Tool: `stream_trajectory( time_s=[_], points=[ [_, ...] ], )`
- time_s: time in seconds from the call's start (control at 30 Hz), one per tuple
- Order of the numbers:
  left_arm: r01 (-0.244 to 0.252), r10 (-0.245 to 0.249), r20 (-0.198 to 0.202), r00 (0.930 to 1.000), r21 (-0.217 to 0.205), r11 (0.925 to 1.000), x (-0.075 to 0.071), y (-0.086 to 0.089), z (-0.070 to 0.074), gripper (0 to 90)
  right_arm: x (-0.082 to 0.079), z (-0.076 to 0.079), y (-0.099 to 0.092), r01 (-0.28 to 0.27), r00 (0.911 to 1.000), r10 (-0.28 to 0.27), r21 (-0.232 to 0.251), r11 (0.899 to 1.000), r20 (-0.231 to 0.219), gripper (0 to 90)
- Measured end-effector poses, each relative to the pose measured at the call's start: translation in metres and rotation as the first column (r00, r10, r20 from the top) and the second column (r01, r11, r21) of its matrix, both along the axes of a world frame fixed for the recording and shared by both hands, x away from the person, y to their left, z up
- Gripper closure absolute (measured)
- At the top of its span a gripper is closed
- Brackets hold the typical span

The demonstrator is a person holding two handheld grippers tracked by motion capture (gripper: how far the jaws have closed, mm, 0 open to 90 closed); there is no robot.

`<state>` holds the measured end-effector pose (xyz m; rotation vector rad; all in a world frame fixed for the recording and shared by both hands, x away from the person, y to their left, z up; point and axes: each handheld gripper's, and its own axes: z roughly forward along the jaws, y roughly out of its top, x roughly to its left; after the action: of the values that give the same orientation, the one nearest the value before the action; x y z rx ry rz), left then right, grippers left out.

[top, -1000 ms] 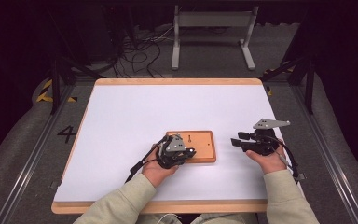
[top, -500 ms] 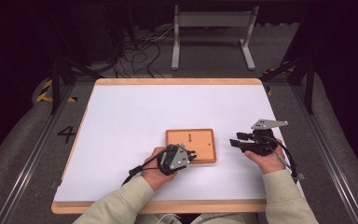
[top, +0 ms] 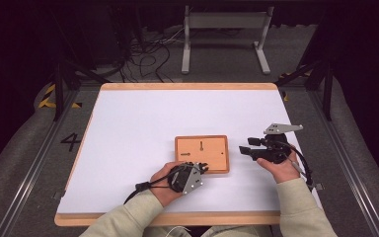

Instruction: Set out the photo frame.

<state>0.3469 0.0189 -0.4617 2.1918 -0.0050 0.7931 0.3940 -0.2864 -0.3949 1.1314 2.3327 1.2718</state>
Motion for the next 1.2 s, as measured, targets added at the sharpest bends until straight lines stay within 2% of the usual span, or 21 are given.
stream_trajectory(
  time_s=[0.1,0.23,0.33,0.47,0.5,0.53,0.67,0.9,1.0,1.03,1.2],
  points=[
    [0.000,0.000,0.004,1.0000,0.001,1.0000,-0.001,0.000,0.000,83.6,0.001,0.003,0.004,-0.010,0.9996,0.011,0.035,0.999,-0.025,41.6],
    [0.000,0.000,0.003,1.0000,-0.002,1.0000,0.000,0.000,-0.001,83.7,0.004,0.006,0.013,-0.041,0.9968,0.044,0.047,0.998,-0.067,40.5],
    [-0.004,0.004,0.006,1.0000,0.001,1.0000,-0.001,0.000,-0.001,83.6,0.010,0.006,0.019,-0.062,0.9941,0.064,0.033,0.998,-0.087,40.2],
    [-0.005,0.005,0.004,1.0000,0.000,1.0000,-0.001,0.000,-0.001,83.6,0.023,0.004,0.025,-0.063,0.9882,0.066,0.020,0.998,-0.138,39.8],
    [-0.005,0.005,0.004,1.0000,0.000,1.0000,-0.001,0.000,-0.001,83.6,0.023,0.004,0.025,-0.063,0.9882,0.066,0.020,0.998,-0.138,39.8],
    [-0.003,0.003,0.005,1.0000,-0.001,1.0000,-0.001,0.000,-0.001,83.6,0.030,0.003,0.029,-0.067,0.9848,0.068,0.014,0.998,-0.160,38.0],
    [-0.003,0.003,-0.002,1.0000,-0.003,1.0000,-0.001,0.000,-0.002,83.7,0.039,-0.001,0.036,-0.078,0.9802,0.076,-0.003,0.997,-0.182,33.7],
    [-0.003,0.003,0.004,1.0000,0.001,1.0000,-0.001,0.000,-0.002,83.7,0.056,-0.016,0.057,-0.124,0.9633,0.116,-0.017,0.992,-0.242,29.6],
    [-0.005,0.005,0.003,1.0000,0.001,1.0000,-0.001,0.000,-0.002,83.7,0.060,-0.022,0.062,-0.140,0.9560,0.134,-0.005,0.990,-0.261,28.8],
    [-0.005,0.005,0.003,1.0000,0.001,1.0000,-0.001,0.000,-0.002,83.7,0.060,-0.022,0.062,-0.140,0.9560,0.134,-0.005,0.990,-0.261,28.8],
    [-0.005,0.005,0.003,1.0000,-0.003,1.0000,-0.001,-0.001,-0.002,83.6,0.066,-0.031,0.068,-0.156,0.9421,0.154,0.016,0.988,-0.298,27.0]
  ],
)
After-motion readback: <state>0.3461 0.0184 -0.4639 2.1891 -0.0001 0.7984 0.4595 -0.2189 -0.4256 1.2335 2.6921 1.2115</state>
